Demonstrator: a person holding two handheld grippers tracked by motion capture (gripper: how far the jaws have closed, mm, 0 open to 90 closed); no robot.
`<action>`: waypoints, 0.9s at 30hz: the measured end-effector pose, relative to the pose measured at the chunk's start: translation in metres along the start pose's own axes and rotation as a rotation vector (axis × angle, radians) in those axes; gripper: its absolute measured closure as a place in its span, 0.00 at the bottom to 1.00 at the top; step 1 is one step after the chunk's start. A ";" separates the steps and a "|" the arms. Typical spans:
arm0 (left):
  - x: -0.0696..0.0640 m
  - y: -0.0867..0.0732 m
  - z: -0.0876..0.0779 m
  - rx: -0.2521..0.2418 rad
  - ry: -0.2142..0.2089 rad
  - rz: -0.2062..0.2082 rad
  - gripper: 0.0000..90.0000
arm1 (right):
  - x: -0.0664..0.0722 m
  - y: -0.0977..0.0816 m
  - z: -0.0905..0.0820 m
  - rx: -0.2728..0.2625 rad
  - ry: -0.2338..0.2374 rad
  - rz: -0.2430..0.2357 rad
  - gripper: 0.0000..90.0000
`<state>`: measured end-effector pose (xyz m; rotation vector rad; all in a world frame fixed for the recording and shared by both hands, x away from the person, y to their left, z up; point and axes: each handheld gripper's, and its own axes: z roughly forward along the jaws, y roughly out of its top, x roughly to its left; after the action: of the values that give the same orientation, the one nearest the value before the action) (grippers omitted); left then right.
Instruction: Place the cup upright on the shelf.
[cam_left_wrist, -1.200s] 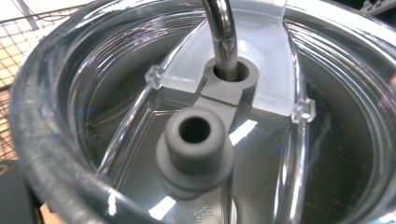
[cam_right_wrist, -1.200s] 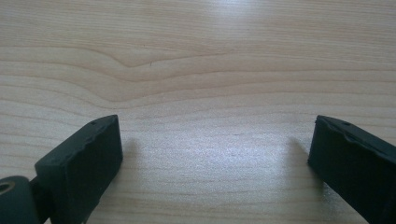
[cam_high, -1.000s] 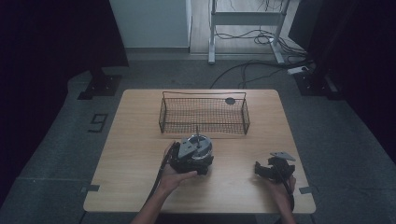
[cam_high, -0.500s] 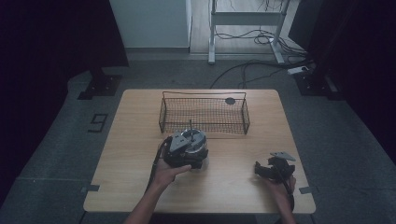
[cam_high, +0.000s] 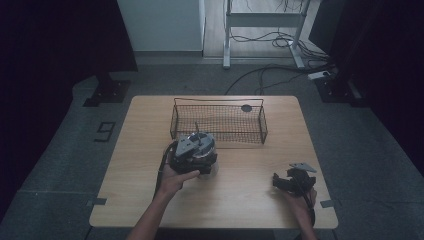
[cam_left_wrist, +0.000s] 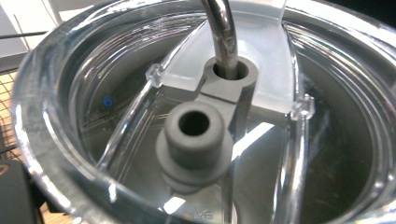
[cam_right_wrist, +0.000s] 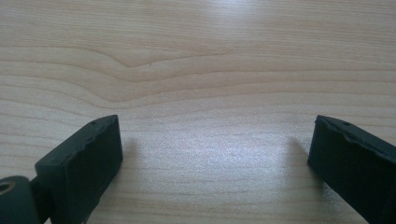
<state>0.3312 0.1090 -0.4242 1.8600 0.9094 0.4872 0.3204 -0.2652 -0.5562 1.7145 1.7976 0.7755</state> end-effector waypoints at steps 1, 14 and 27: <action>0.001 0.001 0.000 0.000 0.002 0.000 0.04 | 0.000 0.000 0.000 0.000 0.000 0.000 0.03; 0.011 0.011 -0.002 -0.007 0.019 -0.005 0.04 | 0.000 0.000 0.000 0.000 0.000 0.001 0.03; 0.020 0.018 0.002 -0.005 0.038 -0.008 0.04 | 0.000 0.000 0.000 0.000 0.000 0.002 0.03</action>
<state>0.3520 0.1183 -0.4098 1.8479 0.9400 0.5213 0.3204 -0.2653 -0.5561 1.7169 1.7959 0.7768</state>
